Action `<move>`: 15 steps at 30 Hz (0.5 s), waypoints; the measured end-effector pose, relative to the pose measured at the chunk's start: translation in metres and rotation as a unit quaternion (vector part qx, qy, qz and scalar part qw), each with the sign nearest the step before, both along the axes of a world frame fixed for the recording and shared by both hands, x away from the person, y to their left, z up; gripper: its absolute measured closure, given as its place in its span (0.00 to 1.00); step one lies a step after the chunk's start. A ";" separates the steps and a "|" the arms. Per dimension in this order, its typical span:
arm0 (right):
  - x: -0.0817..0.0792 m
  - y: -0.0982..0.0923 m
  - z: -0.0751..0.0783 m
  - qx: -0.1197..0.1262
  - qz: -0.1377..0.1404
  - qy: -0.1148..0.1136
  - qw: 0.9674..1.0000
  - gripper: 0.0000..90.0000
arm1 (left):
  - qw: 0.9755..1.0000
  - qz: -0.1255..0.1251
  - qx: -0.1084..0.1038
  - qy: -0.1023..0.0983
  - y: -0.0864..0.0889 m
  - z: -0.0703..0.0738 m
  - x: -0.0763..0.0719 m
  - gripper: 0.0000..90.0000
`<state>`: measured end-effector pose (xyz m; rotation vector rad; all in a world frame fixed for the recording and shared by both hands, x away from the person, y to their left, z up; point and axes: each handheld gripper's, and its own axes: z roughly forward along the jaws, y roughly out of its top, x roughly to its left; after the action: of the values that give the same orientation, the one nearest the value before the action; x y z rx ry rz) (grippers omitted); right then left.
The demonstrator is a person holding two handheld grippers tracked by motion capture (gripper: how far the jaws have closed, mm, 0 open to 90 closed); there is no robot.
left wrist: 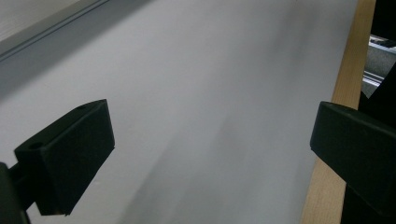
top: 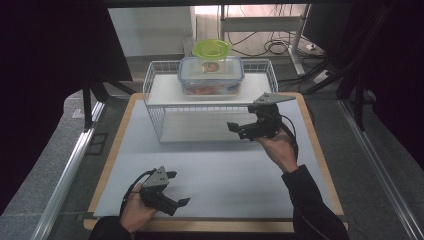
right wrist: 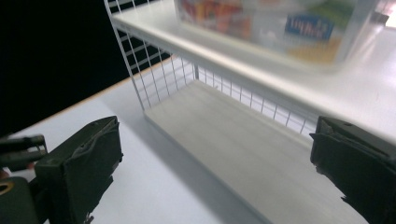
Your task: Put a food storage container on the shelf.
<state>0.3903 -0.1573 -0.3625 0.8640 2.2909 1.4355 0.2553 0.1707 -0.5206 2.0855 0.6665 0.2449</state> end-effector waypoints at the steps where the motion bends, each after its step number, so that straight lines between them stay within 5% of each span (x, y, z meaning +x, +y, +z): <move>1: -0.002 -0.001 -0.004 -0.003 -0.001 0.000 1.000 0.01 | 1.000 0.000 0.000 0.002 0.000 0.000 0.000 0.00; 15: -0.019 -0.023 -0.048 -0.023 -0.017 0.006 1.000 0.00 | 1.000 -0.010 -0.010 0.014 -0.001 -0.002 0.001 0.00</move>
<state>0.3718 -0.1804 -0.4108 0.8965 2.2983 1.3604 0.2563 0.1698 -0.5229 2.0792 0.6609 0.1973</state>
